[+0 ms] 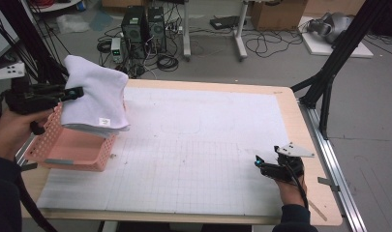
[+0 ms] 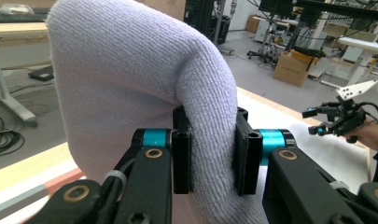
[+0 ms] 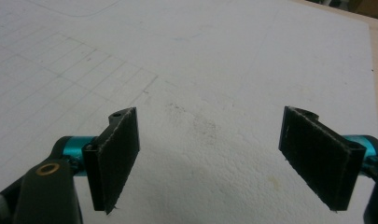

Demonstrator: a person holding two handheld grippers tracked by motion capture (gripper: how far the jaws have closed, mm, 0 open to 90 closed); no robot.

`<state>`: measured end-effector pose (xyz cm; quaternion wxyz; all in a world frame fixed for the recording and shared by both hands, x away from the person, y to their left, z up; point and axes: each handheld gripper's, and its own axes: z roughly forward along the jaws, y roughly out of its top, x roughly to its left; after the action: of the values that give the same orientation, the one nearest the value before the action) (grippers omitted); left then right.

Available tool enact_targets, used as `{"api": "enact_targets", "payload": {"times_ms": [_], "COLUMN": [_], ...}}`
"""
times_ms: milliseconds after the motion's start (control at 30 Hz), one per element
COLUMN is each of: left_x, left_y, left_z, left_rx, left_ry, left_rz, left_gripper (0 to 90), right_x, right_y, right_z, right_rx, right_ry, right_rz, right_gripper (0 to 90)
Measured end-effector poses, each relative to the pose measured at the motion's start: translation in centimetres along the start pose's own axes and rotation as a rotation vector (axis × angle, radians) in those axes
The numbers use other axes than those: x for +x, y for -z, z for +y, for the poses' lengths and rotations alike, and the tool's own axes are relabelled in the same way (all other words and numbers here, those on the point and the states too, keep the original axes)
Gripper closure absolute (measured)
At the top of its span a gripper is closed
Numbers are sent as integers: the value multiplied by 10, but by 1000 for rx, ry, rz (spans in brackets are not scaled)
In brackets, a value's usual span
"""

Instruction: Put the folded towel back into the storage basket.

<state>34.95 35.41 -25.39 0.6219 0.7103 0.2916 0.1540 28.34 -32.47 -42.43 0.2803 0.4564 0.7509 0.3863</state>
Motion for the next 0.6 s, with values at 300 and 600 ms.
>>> {"api": "enact_targets", "payload": {"times_ms": [300, 600], "left_x": [15, 31], "left_y": [30, 48], "left_z": [-4, -23], "left_rx": [27, 101], "left_ry": [-1, 14], "left_rz": [61, 142], "left_gripper": [729, 728], "right_x": [2, 3], "right_y": [0, -2], "right_z": [-1, -3], "right_rx": [12, 27], "right_ry": [9, 18], "right_rz": [-8, -5], "right_gripper": [191, 191]}}
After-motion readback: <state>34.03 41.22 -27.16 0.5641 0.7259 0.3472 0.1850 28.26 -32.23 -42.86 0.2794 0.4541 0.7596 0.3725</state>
